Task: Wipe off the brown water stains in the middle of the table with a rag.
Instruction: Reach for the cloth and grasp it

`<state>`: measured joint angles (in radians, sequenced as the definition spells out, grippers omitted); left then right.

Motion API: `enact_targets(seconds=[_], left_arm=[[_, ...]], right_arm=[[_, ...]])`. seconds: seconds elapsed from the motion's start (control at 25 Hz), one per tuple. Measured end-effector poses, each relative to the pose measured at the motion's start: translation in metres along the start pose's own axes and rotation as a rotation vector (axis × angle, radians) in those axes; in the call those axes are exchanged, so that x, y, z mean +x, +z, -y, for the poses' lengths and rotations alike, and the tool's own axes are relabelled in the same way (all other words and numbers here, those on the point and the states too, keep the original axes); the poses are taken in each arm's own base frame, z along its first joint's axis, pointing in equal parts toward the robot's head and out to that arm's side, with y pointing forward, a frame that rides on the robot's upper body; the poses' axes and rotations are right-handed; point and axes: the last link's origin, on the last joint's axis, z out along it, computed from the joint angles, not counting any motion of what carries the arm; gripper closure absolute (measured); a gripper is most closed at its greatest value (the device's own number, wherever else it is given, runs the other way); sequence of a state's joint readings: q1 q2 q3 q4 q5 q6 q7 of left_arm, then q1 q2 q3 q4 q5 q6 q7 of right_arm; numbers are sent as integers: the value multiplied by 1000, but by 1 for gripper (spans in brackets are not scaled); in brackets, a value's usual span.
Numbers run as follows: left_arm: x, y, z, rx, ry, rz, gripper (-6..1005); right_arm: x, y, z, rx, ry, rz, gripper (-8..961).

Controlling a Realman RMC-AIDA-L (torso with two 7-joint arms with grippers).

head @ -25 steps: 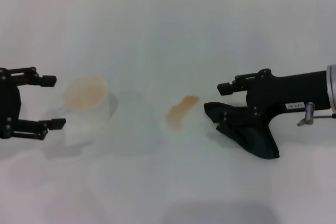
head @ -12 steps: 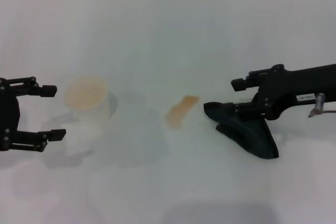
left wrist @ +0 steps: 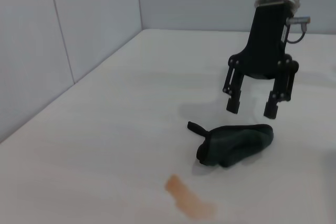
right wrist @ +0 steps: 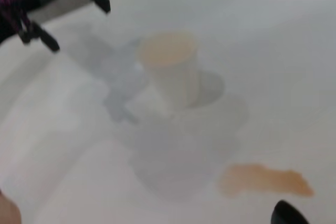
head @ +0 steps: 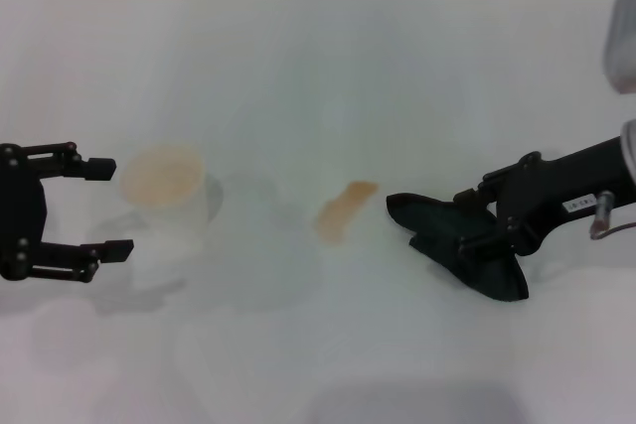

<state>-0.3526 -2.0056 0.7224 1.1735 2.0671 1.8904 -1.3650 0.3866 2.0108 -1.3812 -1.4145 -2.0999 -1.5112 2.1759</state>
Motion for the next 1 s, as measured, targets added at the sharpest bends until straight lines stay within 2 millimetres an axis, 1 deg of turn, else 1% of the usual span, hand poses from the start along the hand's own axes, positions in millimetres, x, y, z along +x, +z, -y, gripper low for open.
enact_targets(seconds=[0.2,0.32,0.4,1.0], left_arm=[[2,2,2,-3,1,-1,138],[3,3,2,-4,1,-1,138],[3,3,2,-4,2,-1,138],[3,4,3,-3,1,5,138]], right_arm=[[-5,15,-2,16,-52,-41,371],[-5,20,-1,36,-68,-54,372],[-4,27,2,53,-73,-70,372],[14,36,17,114,-34,-105,374]])
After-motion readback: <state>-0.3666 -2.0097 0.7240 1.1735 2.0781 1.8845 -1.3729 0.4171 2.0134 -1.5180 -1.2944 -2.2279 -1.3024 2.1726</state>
